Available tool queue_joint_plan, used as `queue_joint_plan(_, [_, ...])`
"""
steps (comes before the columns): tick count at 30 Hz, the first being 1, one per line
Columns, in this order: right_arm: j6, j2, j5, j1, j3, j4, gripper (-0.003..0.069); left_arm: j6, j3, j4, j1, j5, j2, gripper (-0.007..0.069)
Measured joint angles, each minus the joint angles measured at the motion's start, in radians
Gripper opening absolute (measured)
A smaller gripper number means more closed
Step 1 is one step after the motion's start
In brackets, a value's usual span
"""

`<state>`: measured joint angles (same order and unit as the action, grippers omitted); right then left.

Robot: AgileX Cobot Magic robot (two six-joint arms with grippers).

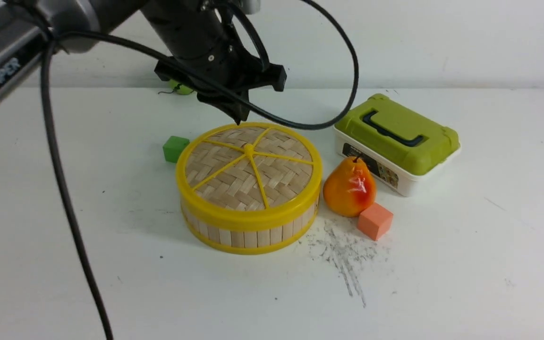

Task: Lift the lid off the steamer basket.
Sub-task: Use the left arm to lift the lid of the steamer

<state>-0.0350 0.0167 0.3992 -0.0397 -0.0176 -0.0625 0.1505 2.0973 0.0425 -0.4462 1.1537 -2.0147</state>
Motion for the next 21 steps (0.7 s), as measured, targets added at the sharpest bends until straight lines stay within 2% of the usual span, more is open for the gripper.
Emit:
queue_joint_plan(1, [0.000, 0.000, 0.000, 0.000, 0.000, 0.000, 0.0240, 0.002, 0.003, -0.002, 0.000, 0.000, -0.004, 0.0027])
queue_joint_plan(7, [0.000, 0.000, 0.000, 0.000, 0.000, 0.000, 0.0240, 0.012, 0.025, -0.053, -0.012, 0.006, -0.072, 0.0239])
queue_joint_plan(8, [0.000, 0.000, 0.000, 0.000, 0.000, 0.000, 0.0240, 0.013, 0.025, -0.053, -0.014, 0.006, -0.072, 0.0245])
queue_joint_plan(9, [0.000, 0.000, 0.000, 0.000, 0.000, 0.000, 0.0240, 0.013, 0.029, -0.094, -0.031, 0.006, -0.078, 0.0286])
queue_joint_plan(15, [0.000, 0.000, 0.000, 0.000, 0.000, 0.000, 0.0240, 0.031, 0.032, -0.256, -0.103, -0.015, -0.115, 0.0323])
queue_joint_plan(21, [0.000, 0.000, 0.000, 0.000, 0.000, 0.000, 0.0240, 0.106, 0.032, -0.287, -0.091, -0.056, -0.158, 0.0323])
